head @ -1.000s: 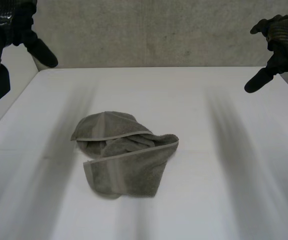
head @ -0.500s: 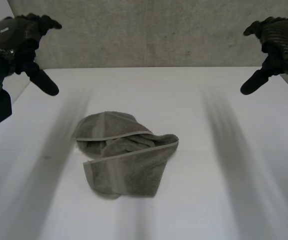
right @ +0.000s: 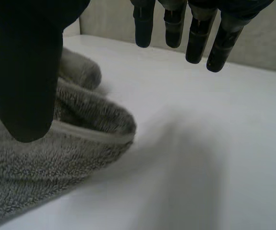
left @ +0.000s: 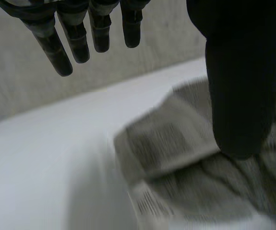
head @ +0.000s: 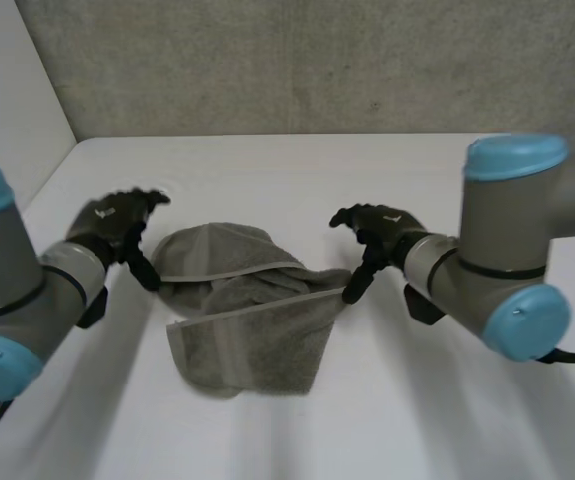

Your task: Fold the towel.

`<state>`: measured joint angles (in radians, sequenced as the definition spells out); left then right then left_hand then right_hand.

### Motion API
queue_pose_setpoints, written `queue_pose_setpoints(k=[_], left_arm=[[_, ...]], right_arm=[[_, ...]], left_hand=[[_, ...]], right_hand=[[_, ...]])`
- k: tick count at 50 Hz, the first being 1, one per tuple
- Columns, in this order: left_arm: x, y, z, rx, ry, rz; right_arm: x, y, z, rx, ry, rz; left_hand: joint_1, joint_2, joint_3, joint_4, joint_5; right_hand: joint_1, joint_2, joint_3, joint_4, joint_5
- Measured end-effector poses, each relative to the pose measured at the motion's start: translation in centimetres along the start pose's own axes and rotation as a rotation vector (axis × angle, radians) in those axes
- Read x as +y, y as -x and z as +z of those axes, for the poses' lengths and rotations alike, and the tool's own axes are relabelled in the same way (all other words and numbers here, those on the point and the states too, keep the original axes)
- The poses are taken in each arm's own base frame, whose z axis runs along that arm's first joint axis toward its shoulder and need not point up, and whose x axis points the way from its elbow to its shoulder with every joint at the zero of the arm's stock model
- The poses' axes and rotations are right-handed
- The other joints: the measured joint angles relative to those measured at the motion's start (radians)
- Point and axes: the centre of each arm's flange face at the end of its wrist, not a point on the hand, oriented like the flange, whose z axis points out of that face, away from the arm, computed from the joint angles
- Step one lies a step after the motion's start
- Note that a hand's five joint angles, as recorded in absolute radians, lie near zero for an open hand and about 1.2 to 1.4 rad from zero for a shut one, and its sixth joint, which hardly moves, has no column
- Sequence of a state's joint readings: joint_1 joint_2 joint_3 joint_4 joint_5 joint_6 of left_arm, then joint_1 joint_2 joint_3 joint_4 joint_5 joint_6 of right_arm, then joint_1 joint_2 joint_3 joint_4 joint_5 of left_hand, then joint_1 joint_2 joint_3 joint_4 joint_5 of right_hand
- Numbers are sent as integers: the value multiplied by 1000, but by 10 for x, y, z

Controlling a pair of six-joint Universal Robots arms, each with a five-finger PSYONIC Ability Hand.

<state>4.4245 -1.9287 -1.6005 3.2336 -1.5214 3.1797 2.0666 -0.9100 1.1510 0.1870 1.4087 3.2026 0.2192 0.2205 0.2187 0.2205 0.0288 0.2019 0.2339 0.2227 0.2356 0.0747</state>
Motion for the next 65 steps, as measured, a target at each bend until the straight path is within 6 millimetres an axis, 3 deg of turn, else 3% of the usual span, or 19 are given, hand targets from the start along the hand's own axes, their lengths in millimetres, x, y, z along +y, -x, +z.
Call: queue_pose_setpoints(k=[7, 12, 16, 25, 32, 37, 43, 44, 45, 46, 49, 50, 51, 52, 55, 58, 60, 62, 65], left_arm=[[34, -1, 21, 5, 73, 48], [41, -1, 35, 6, 32, 114], [42, -2, 47, 8, -13, 155], [43, -10, 69, 85, -68, 181], [35, -18, 76, 142, -105, 180], [25, -23, 78, 151, -140, 187], [-2, -23, 83, 133, -227, 197], [-32, -23, 84, 115, -319, 203], [-32, -23, 84, 115, -319, 203], [-75, -23, 81, 95, -443, 207], [-121, -24, 71, 74, -580, 207], [-151, -24, 62, 60, -671, 204], [-172, -24, 53, 50, -737, 199], [-211, -23, 34, 30, -868, 186], [-263, -21, -3, 8, -1057, 150], [-290, -19, -30, 6, -1166, 114], [-292, -19, -35, 9, -1175, 105], [-284, -19, -36, 18, -1142, 91], [-248, -22, -22, 40, -1007, 81]], right_arm=[[17, 5, 27, -18, -28, -6], [22, 6, 39, -16, -57, -20], [22, 6, 44, -10, -72, -28], [16, 6, 48, -3, -93, -57], [16, 5, 53, 3, -101, -120], [13, 5, 58, 4, -115, -155], [-6, 6, 62, 5, -183, -205], [-31, 8, 63, 12, -268, -251], [-31, 8, 63, 12, -268, -251], [-72, 11, 58, 34, -404, -307], [-120, 14, 43, 72, -573, -357], [-150, 17, 30, 100, -685, -380], [-166, 18, 21, 116, -746, -389], [-209, 23, -10, 162, -924, -408], [-255, 31, -59, 208, -1138, -418], [-269, 37, -87, 210, -1216, -428], [-267, 39, -93, 199, -1214, -437], [-254, 42, -94, 168, -1162, -454], [-221, 44, -85, 111, -1008, -481]], left_hand=[[41, 41, 39, 38, 0], [108, 108, 108, 107, 0], [199, 191, 193, 188, 0], [459, 460, 462, 460, 0], [838, 828, 828, 828, 0], [955, 961, 961, 958, 0], [982, 989, 990, 989, 0], [986, 993, 994, 993, 0], [986, 993, 994, 993, 0], [987, 995, 996, 994, 0], [988, 996, 996, 995, 0], [989, 996, 997, 995, 0], [989, 996, 997, 996, 0], [989, 996, 997, 996, 0], [989, 996, 997, 997, 0], [989, 996, 997, 997, 0], [989, 996, 997, 997, 0], [989, 996, 997, 997, 0], [984, 983, 987, 985, 0]], right_hand=[[92, 100, 121, 107, 87], [261, 298, 312, 300, 265], [441, 516, 523, 510, 461], [550, 646, 664, 652, 603], [574, 674, 692, 677, 628], [773, 933, 941, 935, 885], [773, 942, 957, 954, 898], [773, 942, 957, 954, 898], [773, 942, 957, 954, 898], [773, 942, 958, 954, 898], [773, 942, 959, 954, 898], [774, 942, 959, 954, 898], [781, 942, 959, 954, 903], [781, 942, 960, 954, 908], [781, 942, 959, 954, 909], [781, 942, 960, 954, 912], [781, 942, 959, 954, 912], [781, 942, 960, 954, 913], [781, 942, 960, 957, 913]])
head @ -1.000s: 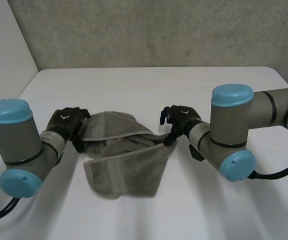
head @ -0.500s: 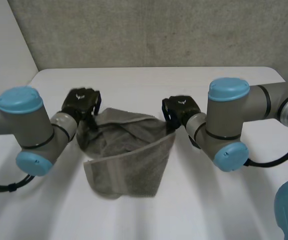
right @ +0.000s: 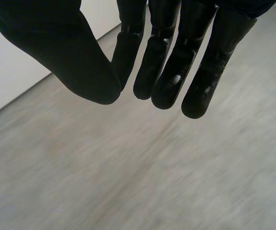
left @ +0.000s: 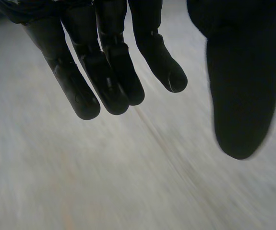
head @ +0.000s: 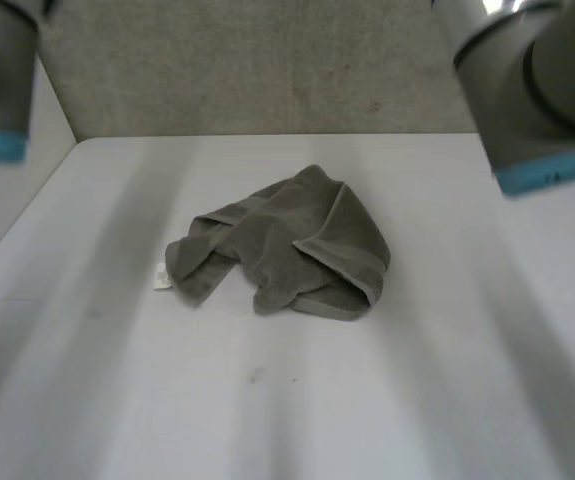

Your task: Fold the towel.

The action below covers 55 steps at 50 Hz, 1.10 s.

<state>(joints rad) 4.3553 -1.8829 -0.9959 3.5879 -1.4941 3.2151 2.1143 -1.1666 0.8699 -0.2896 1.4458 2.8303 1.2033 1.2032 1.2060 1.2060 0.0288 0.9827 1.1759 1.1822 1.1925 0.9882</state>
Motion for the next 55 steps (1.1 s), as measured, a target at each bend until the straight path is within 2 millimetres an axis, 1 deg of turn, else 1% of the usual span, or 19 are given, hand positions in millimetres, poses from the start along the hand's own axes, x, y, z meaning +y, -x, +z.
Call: queue_pose_setpoints(k=[4, 5, 6, 7, 8, 9, 10, 11, 14, 22, 27, 32, 42, 47, 48, 49, 50, 51, 55], left_arm=[[40, -13, -34, 34, 175, -22], [60, -20, -53, 56, 264, -31], [60, -20, -53, 56, 264, -31], [74, -24, -68, 71, 323, -38], [84, -28, -79, 83, 370, -42], [84, -28, -79, 83, 370, -42], [100, -33, -96, 101, 438, -49], [112, -36, -109, 113, 491, -55], [132, -41, -131, 126, 576, -63], [160, -43, -165, 130, 721, -72], [167, -43, -186, 133, 810, -74], [172, -44, -202, 145, 868, -61], [197, -46, -215, 202, 881, 66], [211, -44, -215, 214, 853, 124], [213, -44, -215, 214, 850, 130], [214, -44, -215, 214, 848, 133], [215, -43, -215, 213, 846, 136], [217, -43, -214, 212, 843, 139], [218, -42, -213, 210, 839, 143]], right_arm=[[21, 17, -21, -82, 133, 3], [32, 27, -33, -126, 207, 4], [32, 27, -33, -126, 207, 4], [35, 30, -38, -141, 235, 4], [41, 35, -45, -162, 277, 6], [41, 35, -45, -162, 277, 6], [46, 40, -52, -182, 321, 9], [57, 46, -63, -206, 401, 23], [77, 53, -81, -222, 530, 69], [123, 65, -123, -197, 780, 241], [141, 74, -145, -206, 861, 275], [157, 83, -158, -240, 876, 222], [197, 94, -158, -220, 828, 131], [220, 100, -156, -203, 820, 117], [223, 100, -155, -200, 817, 113], [225, 100, -154, -198, 813, 110], [226, 100, -153, -195, 810, 107], [228, 98, -150, -182, 792, 97], [221, 91, -139, -150, 742, 80]], left_hand=[[-92, -105, -108, -109, 45], [-447, -408, -405, -410, 372], [-447, -408, -405, -410, 372], [-495, -467, -469, -470, 518], [-557, -558, -560, -561, 448], [-557, -558, -560, -561, 448], [-625, -624, -627, -621, 377], [-661, -660, -661, -664, 336], [-711, -715, -717, -717, 282], [-732, -737, -739, -742, 260], [-696, -696, -700, -698, 305], [-683, -682, -685, -683, 320], [-679, -677, -680, -679, 324], [-679, -677, -680, -679, 324], [-679, -677, -680, -679, 324], [-678, -676, -678, -678, 325], [-674, -674, -676, -676, 328], [-652, -654, -656, -656, 345], [-601, -605, -608, -608, 393]], right_hand=[[0, 0, 0, 2, 0], [-13, -13, -14, -14, -12], [-13, -13, -14, -14, -12], [-42, -63, -65, -69, -55], [-169, -229, -218, -225, -185], [-169, -229, -218, -225, -185], [-269, -345, -348, -357, -313], [-528, -658, -651, -661, -622], [-701, -854, -870, -883, -854], [-714, -869, -901, -905, -876], [-710, -865, -889, -898, -862], [-710, -865, -847, -860, -824], [-634, -786, -778, -788, -766], [-401, -495, -502, -527, -524], [-157, -219, -235, -244, -248], [-77, -121, -137, -146, -149], [-77, -121, -137, -146, -149], [-9, -2, -14, -20, -27], [-9, 1, -1, -4, -19]])
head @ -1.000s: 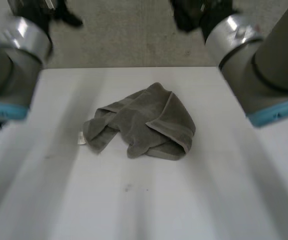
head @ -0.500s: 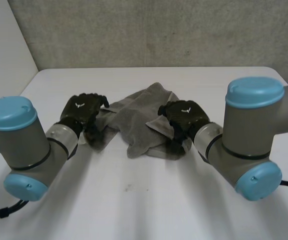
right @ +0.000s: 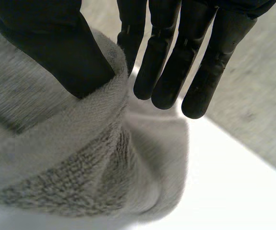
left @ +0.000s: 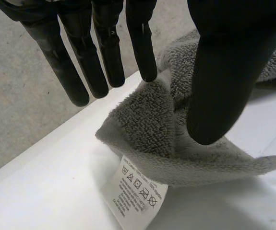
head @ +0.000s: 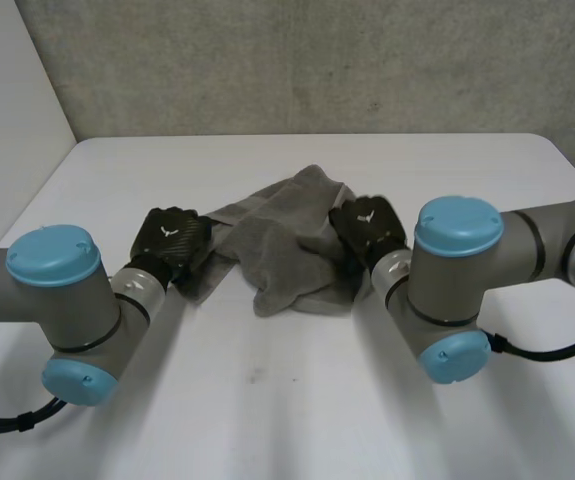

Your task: Fold the towel.

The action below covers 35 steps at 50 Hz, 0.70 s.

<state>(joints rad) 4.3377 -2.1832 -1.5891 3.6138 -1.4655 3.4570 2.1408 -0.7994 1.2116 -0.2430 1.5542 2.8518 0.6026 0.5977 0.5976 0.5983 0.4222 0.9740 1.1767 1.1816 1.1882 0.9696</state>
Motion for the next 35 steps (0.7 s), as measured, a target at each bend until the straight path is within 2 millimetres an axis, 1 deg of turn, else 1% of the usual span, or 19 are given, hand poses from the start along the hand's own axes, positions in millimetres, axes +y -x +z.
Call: queue_pose_setpoints(k=[1, 3, 4, 5, 8, 10, 12, 13, 16, 18, 20, 23, 24, 29, 33, 35], left_arm=[[0, 0, 1, -1, -2, 3], [0, 1, 2, -3, -5, 10], [1, 1, 2, -4, -6, 14], [2, 2, 4, -6, -6, 22], [2, 2, 5, -7, -6, 29], [7, 5, 9, -15, -2, 60], [12, 7, 14, -21, 4, 92], [13, 8, 15, -23, 6, 100], [17, 11, 19, -32, 8, 131], [18, 12, 20, -35, 5, 138], [18, 15, 22, -45, -3, 149], [17, 20, 25, -62, -19, 156], [17, 21, 26, -66, -24, 157], [16, 28, 27, -86, -33, 157], [4, 44, 22, -119, -44, 156], [-9, 54, 15, -141, -61, 157]], right_arm=[[-5, -2, -1, 9, -15, -1], [-25, -11, -6, 37, -70, -5], [-29, -13, -8, 43, -80, -5], [-38, -18, -12, 55, -100, -6], [-42, -21, -14, 62, -109, -6], [-56, -36, -24, 90, -131, -6], [-62, -48, -32, 107, -127, -13], [-63, -52, -34, 110, -122, -17], [-60, -62, -41, 112, -93, -34], [-59, -64, -43, 110, -83, -38], [-54, -67, -46, 103, -58, -49], [-49, -69, -50, 98, -37, -64], [-49, -70, -51, 98, -32, -70], [-49, -76, -55, 109, -17, -98], [-55, -87, -62, 129, 7, -143], [-61, -93, -68, 140, 17, -168]], left_hand=[[56, 59, 59, 59, 54], [89, 87, 87, 87, 86], [89, 87, 87, 87, 86], [125, 130, 130, 129, 128], [125, 130, 130, 129, 128], [146, 151, 151, 151, 149], [154, 158, 159, 158, 158], [166, 168, 168, 167, 166], [327, 331, 331, 322, 321], [362, 363, 363, 363, 359], [510, 520, 519, 518, 517], [537, 543, 534, 534, 532], [546, 575, 574, 574, 568], [555, 598, 597, 597, 583], [568, 615, 613, 613, 598], [569, 617, 616, 615, 599]], right_hand=[[0, 0, 0, 2, 2], [0, 0, 0, 2, 3], [0, 0, 0, 2, 3], [0, 0, 0, 2, 3], [0, 0, 0, 2, 3], [0, 0, 0, 2, 3], [0, 0, 0, 2, 3], [0, 0, 0, 2, 3], [0, 0, 0, 2, 3], [0, 0, 0, 2, 3], [0, 0, 0, 2, 3], [0, 0, 0, 2, 3], [0, 0, 0, 2, 3], [0, 0, 0, 2, 3], [0, 0, 0, 2, 3], [0, 0, 0, 2, 3]])
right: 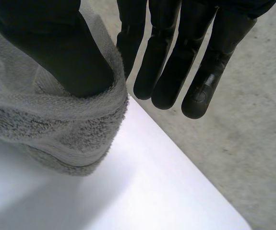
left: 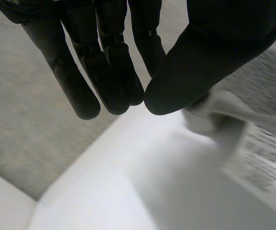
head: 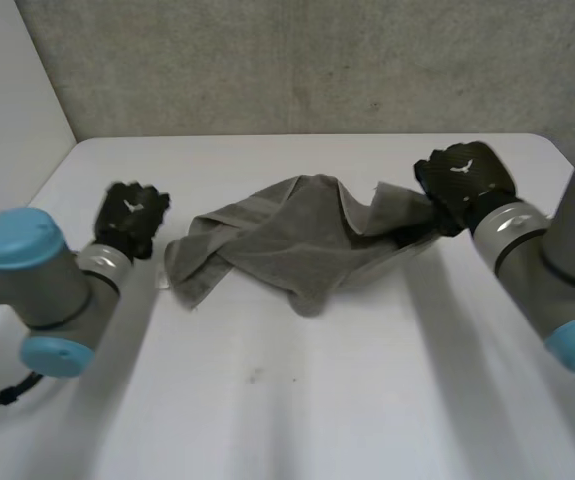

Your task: Fold the towel.

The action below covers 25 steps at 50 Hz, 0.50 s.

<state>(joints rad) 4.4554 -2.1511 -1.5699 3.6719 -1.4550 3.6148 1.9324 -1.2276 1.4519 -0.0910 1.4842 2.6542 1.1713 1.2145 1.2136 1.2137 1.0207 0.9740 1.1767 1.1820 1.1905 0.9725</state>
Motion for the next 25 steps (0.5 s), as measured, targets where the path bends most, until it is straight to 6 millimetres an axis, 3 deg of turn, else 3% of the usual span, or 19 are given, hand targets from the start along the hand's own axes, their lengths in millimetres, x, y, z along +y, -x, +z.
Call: queue_pose_setpoints(k=[7, 12, 18, 20, 25], left_arm=[[-55, 36, -30, -39, -86, 6], [-76, 45, -46, -23, -112, -9], [-75, 39, -56, 31, -64, -95], [-69, 32, -60, 58, -29, -145], [-59, 20, -64, 97, 22, -207]], right_arm=[[-27, -34, -22, 42, 31, -82], [-33, -51, -26, 70, 41, -92], [-18, -56, -14, 67, 71, -70], [-8, -57, -2, 74, 78, -55], [6, -64, 17, 105, 68, -32]], left_hand=[[1, 2, 2, 3, 4], [2, 2, 2, 4, 4], [-13, -71, -59, -60, -29], [-210, -253, -251, -240, -221], [-338, -381, -379, -379, -361]], right_hand=[[0, 0, 0, 0, 0], [0, 0, 0, 0, 0], [0, 0, 0, 0, 0], [0, 0, 0, 0, 0], [0, 0, 0, 2, 0]])
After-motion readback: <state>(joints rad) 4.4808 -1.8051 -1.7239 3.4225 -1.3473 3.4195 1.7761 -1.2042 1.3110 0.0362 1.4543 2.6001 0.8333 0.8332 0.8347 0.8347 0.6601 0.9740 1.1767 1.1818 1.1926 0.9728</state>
